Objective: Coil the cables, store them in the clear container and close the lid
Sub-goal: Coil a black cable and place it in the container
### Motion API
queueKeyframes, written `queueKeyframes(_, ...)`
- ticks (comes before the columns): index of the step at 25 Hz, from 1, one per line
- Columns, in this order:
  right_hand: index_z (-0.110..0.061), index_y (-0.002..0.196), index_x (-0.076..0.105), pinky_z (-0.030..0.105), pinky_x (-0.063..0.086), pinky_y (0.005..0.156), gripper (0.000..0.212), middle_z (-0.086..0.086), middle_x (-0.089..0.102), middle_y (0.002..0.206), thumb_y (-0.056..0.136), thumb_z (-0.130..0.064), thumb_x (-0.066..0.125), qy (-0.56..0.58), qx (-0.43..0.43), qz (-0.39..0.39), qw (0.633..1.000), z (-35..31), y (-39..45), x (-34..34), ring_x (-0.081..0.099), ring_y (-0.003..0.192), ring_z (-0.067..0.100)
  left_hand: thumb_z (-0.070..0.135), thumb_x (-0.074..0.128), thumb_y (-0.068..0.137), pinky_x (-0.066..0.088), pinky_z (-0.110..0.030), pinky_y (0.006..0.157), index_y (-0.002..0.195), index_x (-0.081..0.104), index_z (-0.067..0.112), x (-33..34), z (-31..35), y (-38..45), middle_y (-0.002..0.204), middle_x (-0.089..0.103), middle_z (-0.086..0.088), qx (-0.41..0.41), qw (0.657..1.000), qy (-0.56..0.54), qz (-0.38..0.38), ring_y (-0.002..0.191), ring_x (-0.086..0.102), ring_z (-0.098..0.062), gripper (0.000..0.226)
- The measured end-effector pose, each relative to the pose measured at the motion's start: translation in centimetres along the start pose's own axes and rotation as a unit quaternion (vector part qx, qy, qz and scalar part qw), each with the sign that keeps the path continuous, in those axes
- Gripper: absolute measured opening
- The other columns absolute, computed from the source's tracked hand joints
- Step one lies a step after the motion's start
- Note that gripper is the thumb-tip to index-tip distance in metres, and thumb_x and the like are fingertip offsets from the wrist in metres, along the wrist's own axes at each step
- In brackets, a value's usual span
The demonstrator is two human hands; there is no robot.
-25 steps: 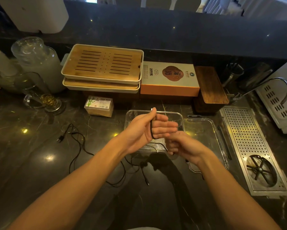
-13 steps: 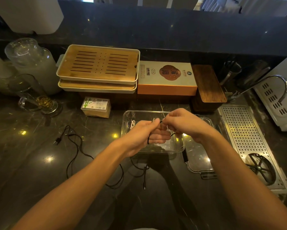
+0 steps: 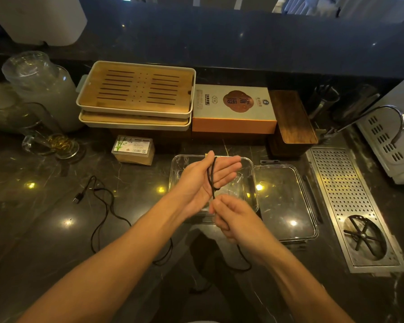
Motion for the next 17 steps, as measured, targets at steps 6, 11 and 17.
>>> queueKeyframes(6,-0.021,0.066,0.048,0.019,0.017,0.039,0.038,-0.004,0.024,0.057,0.094,-0.041,0.065,0.176,0.076,-0.017,0.981,3.4,1.1,-3.4,0.018,0.044,0.007,0.024,0.044,0.105,0.062,-0.029,0.083,0.127,0.062,-0.006,0.2,-0.5,-0.8,0.114,0.074,-0.018,-0.029,0.998,-0.021,-0.058,0.099,0.076,-0.022,0.042)
queueKeyframes(11,-0.021,0.072,0.052,0.02,0.024,0.044,0.026,-0.006,0.03,0.057,0.093,-0.033,0.062,0.159,0.109,-0.028,0.981,2.4,3.2,-5.5,0.024,0.047,0.006,0.017,0.046,0.106,0.056,-0.034,0.096,0.133,0.059,-0.005,0.7,-1.6,-2.0,0.128,0.066,-0.025,-0.077,0.991,0.025,-0.109,0.111,0.071,-0.027,0.038)
queueKeyframes(17,-0.019,0.074,0.065,0.03,0.037,0.061,0.034,0.001,0.047,0.063,0.101,-0.037,0.056,-0.091,0.109,-0.05,0.989,-2.4,5.3,-7.1,0.044,0.058,0.013,0.017,0.048,0.105,0.058,-0.034,0.095,0.13,0.062,0.0,0.2,-1.8,-2.4,0.122,0.072,-0.019,-0.089,0.97,0.216,-0.07,0.115,0.069,-0.027,0.033)
Point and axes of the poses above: each hand's wrist, its own y-axis towards the middle knuckle, its own x-axis out of the palm, z = x × y, the point moved 7 cm from there along y, towards the middle knuckle
